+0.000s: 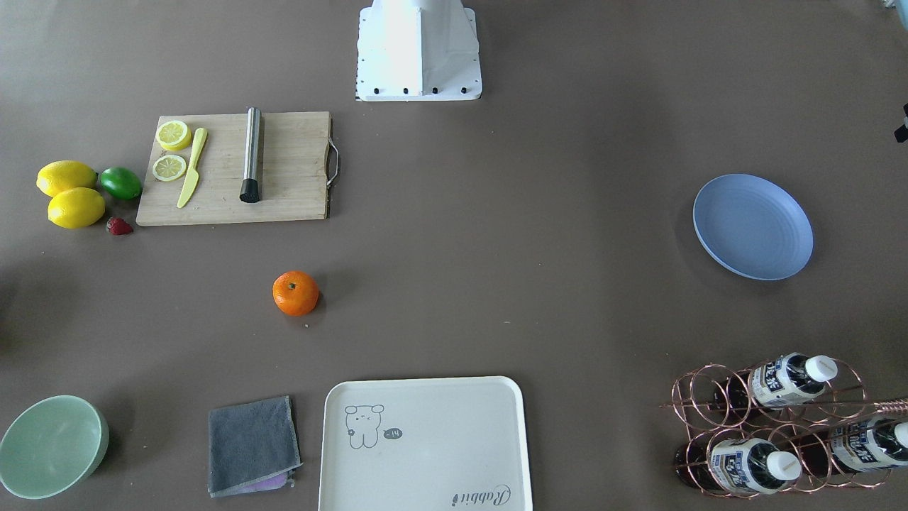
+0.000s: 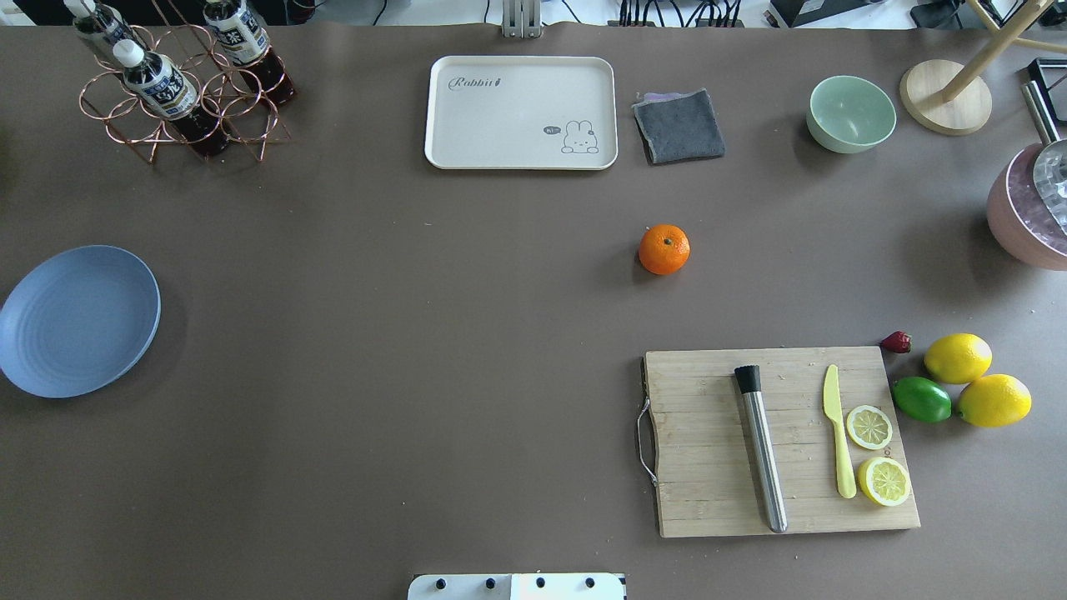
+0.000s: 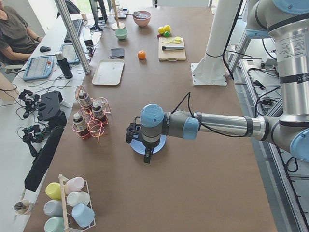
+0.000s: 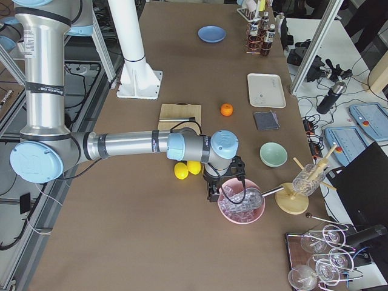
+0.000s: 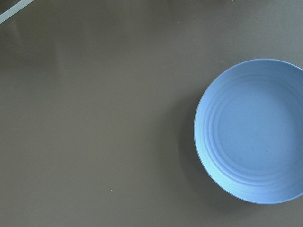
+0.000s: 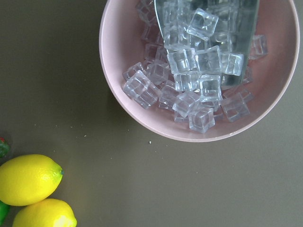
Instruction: Pick orange to plate
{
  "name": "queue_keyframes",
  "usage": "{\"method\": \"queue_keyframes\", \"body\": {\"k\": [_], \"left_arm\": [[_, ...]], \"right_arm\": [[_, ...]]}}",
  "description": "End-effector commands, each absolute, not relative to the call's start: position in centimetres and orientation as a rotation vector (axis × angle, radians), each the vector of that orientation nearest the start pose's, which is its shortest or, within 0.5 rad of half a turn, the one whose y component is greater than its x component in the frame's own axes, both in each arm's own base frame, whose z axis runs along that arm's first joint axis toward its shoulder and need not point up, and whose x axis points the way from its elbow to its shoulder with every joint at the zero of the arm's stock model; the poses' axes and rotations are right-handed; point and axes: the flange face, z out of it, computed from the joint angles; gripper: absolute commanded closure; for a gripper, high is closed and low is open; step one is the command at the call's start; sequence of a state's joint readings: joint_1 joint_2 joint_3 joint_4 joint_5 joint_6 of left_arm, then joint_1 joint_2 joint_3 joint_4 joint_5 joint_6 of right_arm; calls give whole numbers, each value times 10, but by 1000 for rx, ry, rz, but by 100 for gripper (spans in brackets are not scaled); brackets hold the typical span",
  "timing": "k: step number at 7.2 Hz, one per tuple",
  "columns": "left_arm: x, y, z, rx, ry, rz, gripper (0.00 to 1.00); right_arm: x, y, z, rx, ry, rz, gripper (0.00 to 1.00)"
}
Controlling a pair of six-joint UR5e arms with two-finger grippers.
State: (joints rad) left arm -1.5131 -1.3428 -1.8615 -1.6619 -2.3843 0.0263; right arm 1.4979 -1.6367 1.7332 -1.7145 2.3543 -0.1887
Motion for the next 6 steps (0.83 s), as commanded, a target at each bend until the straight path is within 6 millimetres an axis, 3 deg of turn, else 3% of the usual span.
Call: {"method": "queue_keyframes", "body": {"k": [1, 6], "left_arm": [[-37, -405, 612, 111, 827, 134, 2], [-36, -405, 611, 119, 829, 139, 2]], "right_arm": [[28, -452, 631, 17, -806, -236, 0], [23, -450, 632, 12, -810, -249, 0]]}}
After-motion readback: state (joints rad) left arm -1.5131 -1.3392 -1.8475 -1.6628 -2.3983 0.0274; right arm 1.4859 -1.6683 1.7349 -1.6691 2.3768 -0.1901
